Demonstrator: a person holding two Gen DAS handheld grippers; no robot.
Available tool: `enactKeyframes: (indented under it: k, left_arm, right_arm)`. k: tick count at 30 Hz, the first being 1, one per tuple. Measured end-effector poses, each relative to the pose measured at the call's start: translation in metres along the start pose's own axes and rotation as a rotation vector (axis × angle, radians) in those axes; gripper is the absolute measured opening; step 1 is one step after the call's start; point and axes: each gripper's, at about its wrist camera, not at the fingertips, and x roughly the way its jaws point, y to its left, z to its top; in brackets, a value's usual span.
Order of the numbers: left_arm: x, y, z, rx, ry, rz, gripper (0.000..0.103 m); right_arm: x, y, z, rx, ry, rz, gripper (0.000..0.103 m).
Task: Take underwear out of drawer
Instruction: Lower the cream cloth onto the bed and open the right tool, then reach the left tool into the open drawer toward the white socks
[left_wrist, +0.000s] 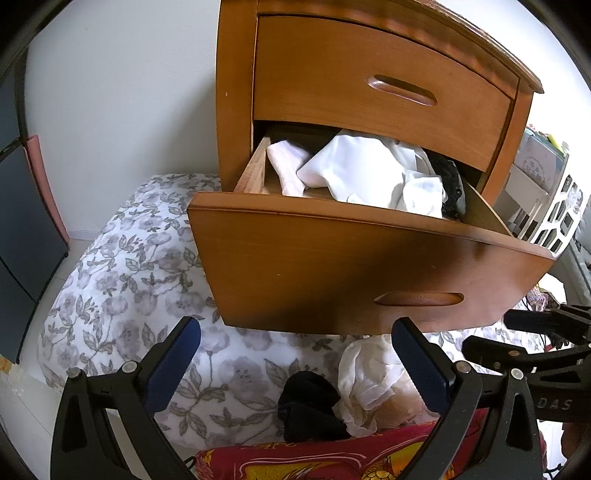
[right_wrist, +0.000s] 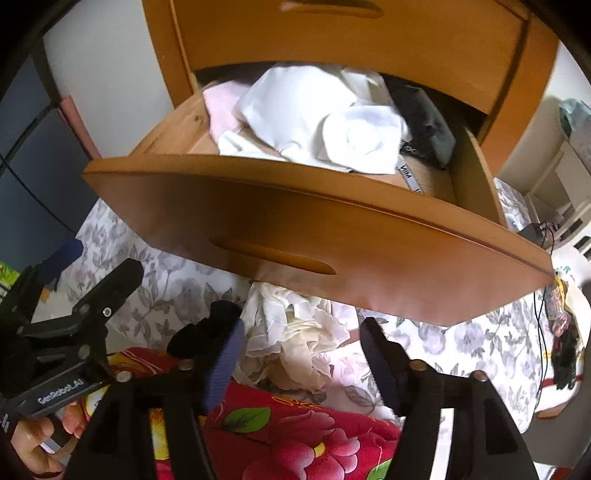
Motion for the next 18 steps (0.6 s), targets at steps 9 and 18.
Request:
enactKeyframes:
  k: [9, 18]
  left_arm:
    - [-0.004, -0.003, -0.001, 0.011, -0.017, 0.025, 0.103]
    - [-0.008, -0.005, 0.0, 0.016, -0.034, 0.038, 0.103]
  right_arm:
    - [-0.004, -0.017, -0.017, 0.097, -0.105, 0.009, 0.103]
    - [-0.014, -0.031, -0.024, 0.145, -0.198, 0.016, 0.103]
